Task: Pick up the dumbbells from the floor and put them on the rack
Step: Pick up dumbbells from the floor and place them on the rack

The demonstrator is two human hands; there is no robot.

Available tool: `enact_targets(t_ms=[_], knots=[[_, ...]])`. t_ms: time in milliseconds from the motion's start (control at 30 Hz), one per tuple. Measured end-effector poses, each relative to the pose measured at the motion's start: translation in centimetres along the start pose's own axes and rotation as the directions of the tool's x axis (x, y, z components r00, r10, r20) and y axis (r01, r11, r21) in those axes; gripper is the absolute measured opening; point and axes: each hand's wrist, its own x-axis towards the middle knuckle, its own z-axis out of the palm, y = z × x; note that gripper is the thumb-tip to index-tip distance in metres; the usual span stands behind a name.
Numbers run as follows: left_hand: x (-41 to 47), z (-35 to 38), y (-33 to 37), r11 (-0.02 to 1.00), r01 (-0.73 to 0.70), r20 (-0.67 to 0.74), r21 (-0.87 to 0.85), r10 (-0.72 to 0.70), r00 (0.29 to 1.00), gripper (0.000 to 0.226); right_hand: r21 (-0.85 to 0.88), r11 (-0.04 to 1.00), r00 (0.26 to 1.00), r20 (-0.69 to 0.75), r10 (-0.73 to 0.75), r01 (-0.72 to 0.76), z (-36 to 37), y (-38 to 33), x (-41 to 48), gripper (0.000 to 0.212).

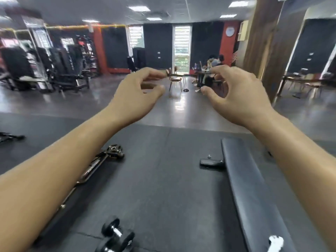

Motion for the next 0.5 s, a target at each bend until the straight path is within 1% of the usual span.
enact_targets(t_ms=[100, 167, 333, 400, 500], knots=[[3.7, 0.7, -5.3, 0.998, 0.013, -0.088, 0.057, -0.008, 0.996, 0.023, 0.060, 0.997, 0.998, 0.031, -0.050, 0.048, 6.8, 0.8, 5.0, 0.051], [6.3, 1.2, -8.6, 0.996, 0.024, -0.097, 0.084, -0.016, 0.995, 0.023, 0.083, 0.994, 0.995, 0.066, -0.075, 0.070, 10.9, 1.3, 8.2, 0.052], [15.2, 2.1, -17.0, 0.998, 0.028, -0.159, 0.064, -0.017, 0.987, 0.024, 0.123, 0.988, 0.991, 0.086, -0.103, 0.092, 19.6, 2.2, 17.3, 0.051], [19.0, 2.9, -19.4, 0.998, 0.028, -0.155, 0.064, -0.018, 0.988, 0.024, 0.130, 0.988, 0.992, 0.084, -0.099, 0.088, 22.1, 3.0, 20.8, 0.050], [24.3, 4.3, -22.4, 0.997, 0.038, -0.104, 0.065, -0.031, 0.994, 0.026, 0.128, 0.989, 0.992, 0.091, -0.084, 0.072, 25.4, 4.5, 25.4, 0.049]])
